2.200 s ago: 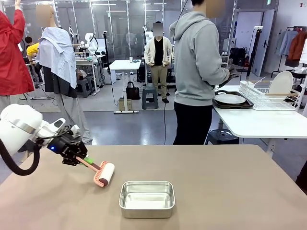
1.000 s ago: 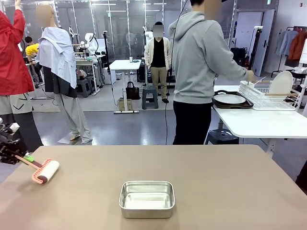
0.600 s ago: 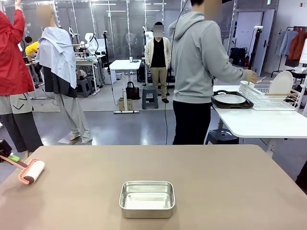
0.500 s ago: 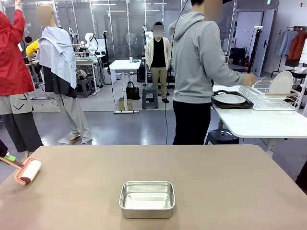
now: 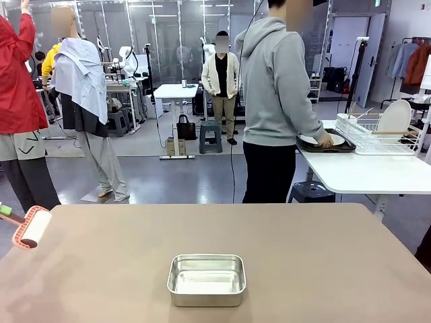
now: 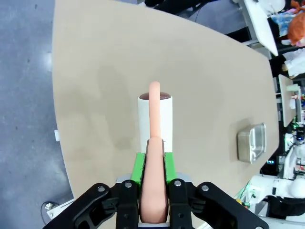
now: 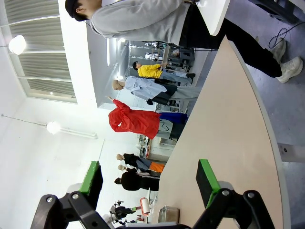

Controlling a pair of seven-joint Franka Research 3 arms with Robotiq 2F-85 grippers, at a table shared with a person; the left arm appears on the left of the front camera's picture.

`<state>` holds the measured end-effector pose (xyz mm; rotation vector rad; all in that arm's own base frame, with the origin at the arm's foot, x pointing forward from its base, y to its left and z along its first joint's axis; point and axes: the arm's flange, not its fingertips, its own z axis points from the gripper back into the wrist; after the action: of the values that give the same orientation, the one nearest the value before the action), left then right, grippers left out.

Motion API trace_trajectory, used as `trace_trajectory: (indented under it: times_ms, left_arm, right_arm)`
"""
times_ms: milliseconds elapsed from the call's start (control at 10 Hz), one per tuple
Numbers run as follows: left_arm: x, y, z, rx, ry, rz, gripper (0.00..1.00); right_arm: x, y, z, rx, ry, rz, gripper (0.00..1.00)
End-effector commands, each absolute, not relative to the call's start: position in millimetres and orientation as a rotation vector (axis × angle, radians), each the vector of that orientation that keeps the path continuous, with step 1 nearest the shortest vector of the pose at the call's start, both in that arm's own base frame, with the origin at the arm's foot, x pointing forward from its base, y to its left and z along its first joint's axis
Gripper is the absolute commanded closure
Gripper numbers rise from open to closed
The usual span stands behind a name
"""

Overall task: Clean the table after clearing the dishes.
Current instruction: When the right (or left) Handle tray is removed, use the right hand (or left hand) to clean the right (or left) side of the table with the Lint Roller, then place the Lint Roller back on top of the Airtight Container.

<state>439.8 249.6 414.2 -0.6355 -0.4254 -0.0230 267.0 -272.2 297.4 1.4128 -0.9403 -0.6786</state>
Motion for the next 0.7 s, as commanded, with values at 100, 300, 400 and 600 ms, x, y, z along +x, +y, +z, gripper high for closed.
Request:
trace_trajectory:
  times_ms: [100,300,400,600]
  left_arm:
    - [457.1,262.2,389.6,-0.634,-0.382,0.0,0.8]
    - [457.1,262.2,389.6,-0.634,-0.382,0.0,0.8]
    - [457.1,262.2,389.6,-0.634,-0.382,0.0,0.8]
    - [457.1,262.2,389.6,-0.634,-0.382,0.0,0.8]
  right_arm:
    - [261.6,-265.8,301.0,1.403,-0.935,-0.664,0.0]
    - [261.6,-265.8,301.0,1.403,-0.935,-0.664,0.0]
    - [261.6,-265.8,301.0,1.403,-0.935,-0.664,0.0]
    - [261.6,-265.8,301.0,1.403,-0.935,-0.664,0.0]
